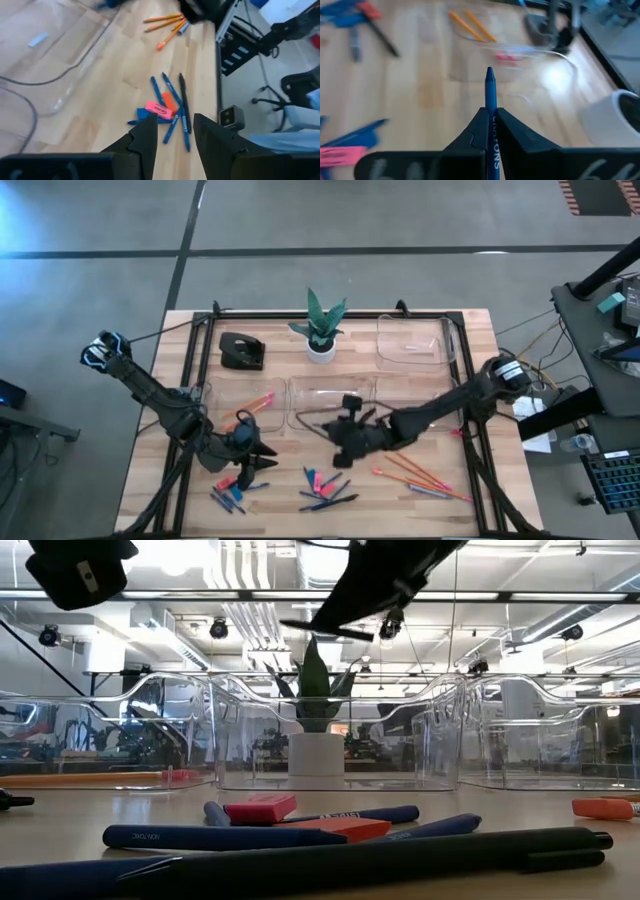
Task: Sort crayons/erasers/pens/pencils in bins
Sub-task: Put the blue crayon into the middle transparent bin
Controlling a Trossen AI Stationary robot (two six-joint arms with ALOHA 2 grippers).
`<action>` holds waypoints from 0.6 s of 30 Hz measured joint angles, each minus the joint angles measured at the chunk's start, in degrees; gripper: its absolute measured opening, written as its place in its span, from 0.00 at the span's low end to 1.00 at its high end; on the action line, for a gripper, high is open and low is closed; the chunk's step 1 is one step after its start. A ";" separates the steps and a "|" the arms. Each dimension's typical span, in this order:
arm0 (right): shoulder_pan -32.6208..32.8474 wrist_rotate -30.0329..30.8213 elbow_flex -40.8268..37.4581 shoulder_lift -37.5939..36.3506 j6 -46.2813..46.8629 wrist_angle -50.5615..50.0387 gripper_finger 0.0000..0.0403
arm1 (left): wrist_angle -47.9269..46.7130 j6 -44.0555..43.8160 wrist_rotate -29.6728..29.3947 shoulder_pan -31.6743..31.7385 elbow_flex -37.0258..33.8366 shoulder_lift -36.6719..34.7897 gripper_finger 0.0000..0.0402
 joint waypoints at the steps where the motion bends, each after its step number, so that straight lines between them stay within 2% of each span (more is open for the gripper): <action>1: -1.02 -0.04 -0.06 0.01 0.28 -0.77 0.03 | 0.31 -0.07 0.81 -0.09 -0.18 0.00 0.28; 8: -5.68 -0.48 -0.48 3.12 4.09 -9.27 0.03 | 5.37 -6.31 7.10 -1.09 -3.23 0.70 0.28; 18: -6.65 -0.88 -0.69 5.37 4.30 -11.77 0.03 | 5.88 -18.16 15.13 -2.91 -3.92 7.16 0.28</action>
